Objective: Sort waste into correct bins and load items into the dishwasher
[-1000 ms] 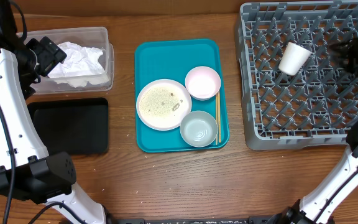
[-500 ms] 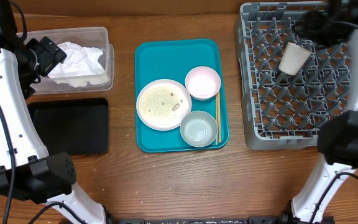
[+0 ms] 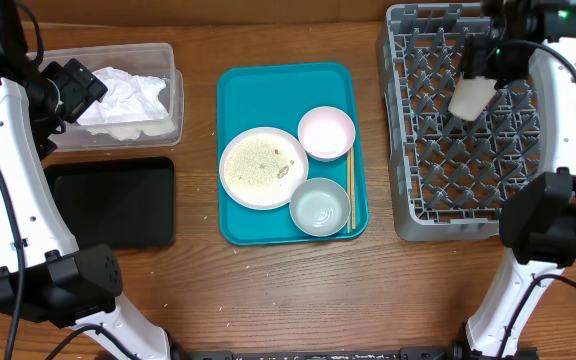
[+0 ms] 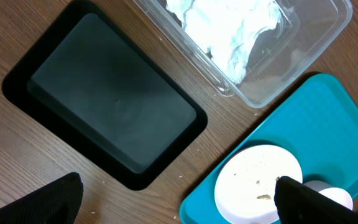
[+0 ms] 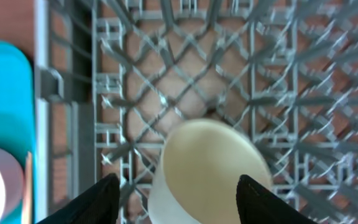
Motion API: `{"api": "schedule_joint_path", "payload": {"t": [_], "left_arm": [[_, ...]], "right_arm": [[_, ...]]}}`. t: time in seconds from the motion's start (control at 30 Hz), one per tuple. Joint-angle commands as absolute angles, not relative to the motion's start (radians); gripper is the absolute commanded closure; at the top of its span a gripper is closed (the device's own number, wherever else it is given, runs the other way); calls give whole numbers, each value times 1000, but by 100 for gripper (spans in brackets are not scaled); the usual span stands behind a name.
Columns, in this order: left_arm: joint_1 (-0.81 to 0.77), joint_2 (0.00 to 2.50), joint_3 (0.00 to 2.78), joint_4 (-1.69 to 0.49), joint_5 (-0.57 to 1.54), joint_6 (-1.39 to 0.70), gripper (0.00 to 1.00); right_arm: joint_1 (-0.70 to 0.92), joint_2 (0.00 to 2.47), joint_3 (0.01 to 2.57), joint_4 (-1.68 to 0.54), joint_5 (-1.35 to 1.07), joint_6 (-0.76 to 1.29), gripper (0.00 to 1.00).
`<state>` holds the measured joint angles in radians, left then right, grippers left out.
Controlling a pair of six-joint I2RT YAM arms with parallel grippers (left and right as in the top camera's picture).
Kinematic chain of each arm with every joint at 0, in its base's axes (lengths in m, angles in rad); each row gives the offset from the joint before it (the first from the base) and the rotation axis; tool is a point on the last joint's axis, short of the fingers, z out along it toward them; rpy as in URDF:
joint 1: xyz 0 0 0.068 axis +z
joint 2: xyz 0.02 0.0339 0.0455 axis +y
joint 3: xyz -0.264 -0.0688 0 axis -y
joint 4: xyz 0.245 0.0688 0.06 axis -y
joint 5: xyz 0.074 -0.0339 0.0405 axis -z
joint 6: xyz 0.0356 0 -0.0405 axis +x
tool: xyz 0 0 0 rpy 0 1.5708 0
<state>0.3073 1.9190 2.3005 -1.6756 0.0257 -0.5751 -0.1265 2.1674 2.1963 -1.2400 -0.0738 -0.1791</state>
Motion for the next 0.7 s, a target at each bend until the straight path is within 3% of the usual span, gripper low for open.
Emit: {"api": "schedule_joint_path", "payload": {"t": [0.0,0.33,0.47,0.67], "left_arm": [[301,1924,2310,-1674,23,-587,0],[301,1924,2310,-1674,23,-587,0],[301,1924,2310,-1674,23,-587,0],[301,1924,2310,-1674,23,-587,0]], "right_arm": [[-120,2173,2165,-1253,-61,-192,39],[-117,2173,2165,-1374,-23,-154,43],[-117,2173,2165,-1425,-23,-107,54],[-117,2173,2167,-1446,-22,-80,81]]}}
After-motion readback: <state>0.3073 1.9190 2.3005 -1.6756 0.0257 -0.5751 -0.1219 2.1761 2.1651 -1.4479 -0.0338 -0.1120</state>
